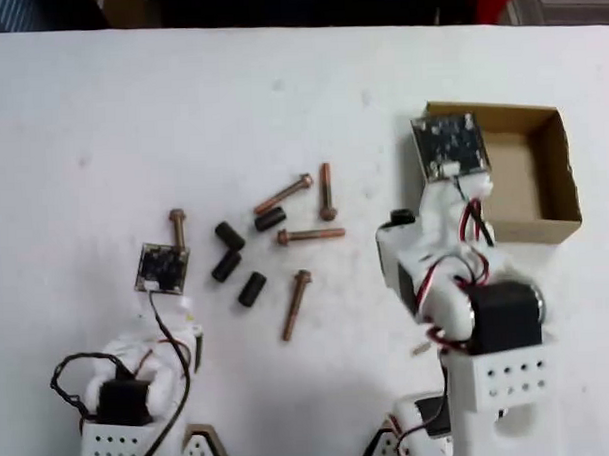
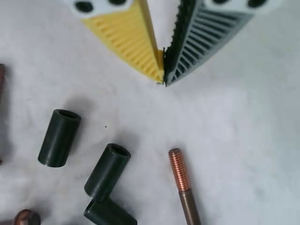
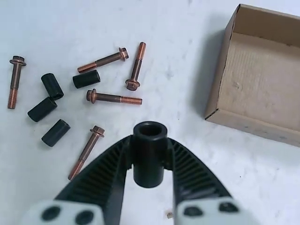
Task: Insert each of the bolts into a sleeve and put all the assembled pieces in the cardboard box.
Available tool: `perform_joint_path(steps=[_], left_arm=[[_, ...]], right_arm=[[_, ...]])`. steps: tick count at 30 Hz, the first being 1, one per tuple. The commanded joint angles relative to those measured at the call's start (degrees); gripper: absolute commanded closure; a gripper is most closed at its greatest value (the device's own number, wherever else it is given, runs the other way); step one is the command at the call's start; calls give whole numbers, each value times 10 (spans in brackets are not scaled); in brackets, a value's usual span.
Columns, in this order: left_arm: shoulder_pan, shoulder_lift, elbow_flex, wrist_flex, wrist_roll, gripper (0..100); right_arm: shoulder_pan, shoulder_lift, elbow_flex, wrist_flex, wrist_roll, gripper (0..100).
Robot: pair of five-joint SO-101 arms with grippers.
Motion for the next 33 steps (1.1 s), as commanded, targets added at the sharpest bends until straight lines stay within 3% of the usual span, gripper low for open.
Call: perform_joint_path(steps=[1, 4, 17, 33], left_arm=[[8, -2, 1, 4, 3, 977], [8, -2, 1, 4, 3, 977], [8, -2, 1, 4, 3, 977], [8, -2, 1, 4, 3, 977]], right_arm=[[4, -48, 43, -42, 46, 981], [7, -84, 90, -65, 76, 981], [6, -278, 306, -154, 80, 981], [5, -452, 431, -179, 80, 981]])
